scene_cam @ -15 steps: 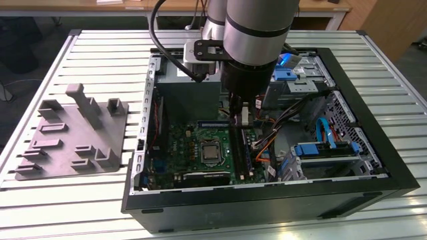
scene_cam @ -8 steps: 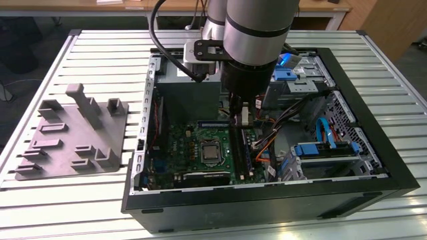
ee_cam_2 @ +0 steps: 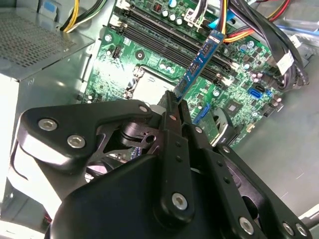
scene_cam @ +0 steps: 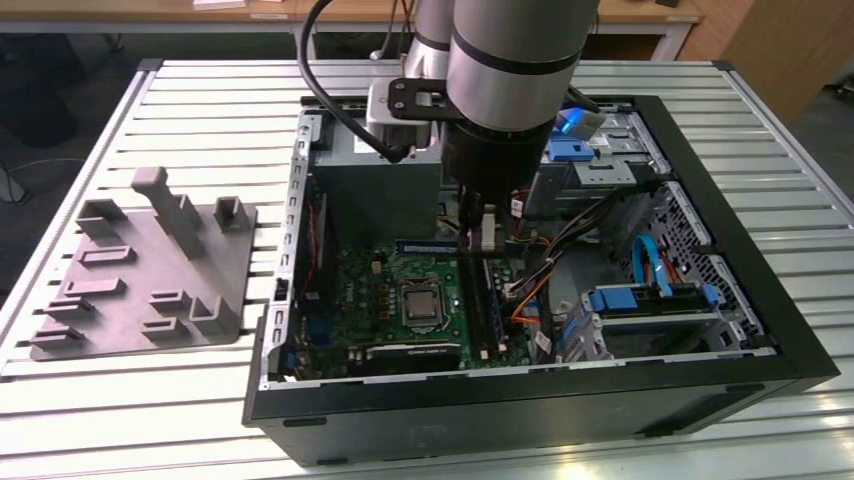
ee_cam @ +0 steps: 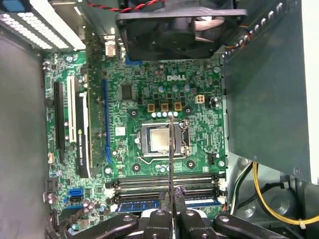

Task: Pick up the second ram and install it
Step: 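Insert the second ram into the second slot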

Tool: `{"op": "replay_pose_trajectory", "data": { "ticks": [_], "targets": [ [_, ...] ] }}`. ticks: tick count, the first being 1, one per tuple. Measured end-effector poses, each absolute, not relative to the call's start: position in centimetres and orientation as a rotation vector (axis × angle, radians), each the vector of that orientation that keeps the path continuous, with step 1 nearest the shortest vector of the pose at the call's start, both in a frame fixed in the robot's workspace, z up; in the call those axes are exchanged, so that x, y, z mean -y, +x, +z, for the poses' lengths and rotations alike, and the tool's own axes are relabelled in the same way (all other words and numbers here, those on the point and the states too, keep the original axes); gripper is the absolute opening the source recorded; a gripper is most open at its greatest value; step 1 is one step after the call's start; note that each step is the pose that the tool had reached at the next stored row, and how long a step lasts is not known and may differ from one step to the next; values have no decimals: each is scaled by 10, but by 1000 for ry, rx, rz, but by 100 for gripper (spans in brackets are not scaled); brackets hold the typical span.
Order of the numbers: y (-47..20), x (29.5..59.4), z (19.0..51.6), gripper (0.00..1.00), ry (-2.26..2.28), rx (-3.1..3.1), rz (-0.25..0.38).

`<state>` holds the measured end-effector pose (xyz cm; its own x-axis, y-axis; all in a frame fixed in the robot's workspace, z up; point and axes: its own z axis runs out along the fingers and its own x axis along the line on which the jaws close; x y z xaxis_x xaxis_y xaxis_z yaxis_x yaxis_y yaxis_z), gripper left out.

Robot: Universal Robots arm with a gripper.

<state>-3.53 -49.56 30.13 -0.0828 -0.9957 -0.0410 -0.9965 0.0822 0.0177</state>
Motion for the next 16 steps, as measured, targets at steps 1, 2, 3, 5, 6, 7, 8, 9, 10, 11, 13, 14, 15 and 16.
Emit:
{"op": "replay_pose_trajectory", "data": {
  "ticks": [1,2,3,5,6,7,8,9,10,11,13,14,15,16],
  "targets": [
    [-35,496,301,14,-2101,-2310,64],
    [-35,496,301,14,-2087,-2323,63],
    [-35,496,301,14,-2072,-2335,63],
    [-35,496,301,14,-2045,-2359,63],
    [-35,496,301,14,-2032,-2370,63],
    [-35,496,301,14,-2020,-2380,62],
    [-35,496,301,14,-2008,-2389,62],
    [-35,496,301,14,-1997,-2399,62],
    [-35,496,301,14,-1986,-2407,62],
    [-35,496,301,14,-1976,-2415,62],
    [-35,496,301,14,-1960,-2428,62],
    [-35,496,301,14,-1953,-2433,62],
    [-35,496,301,14,-1947,-2438,62],
    [-35,496,301,14,-1941,-2442,62]
  ]
}}
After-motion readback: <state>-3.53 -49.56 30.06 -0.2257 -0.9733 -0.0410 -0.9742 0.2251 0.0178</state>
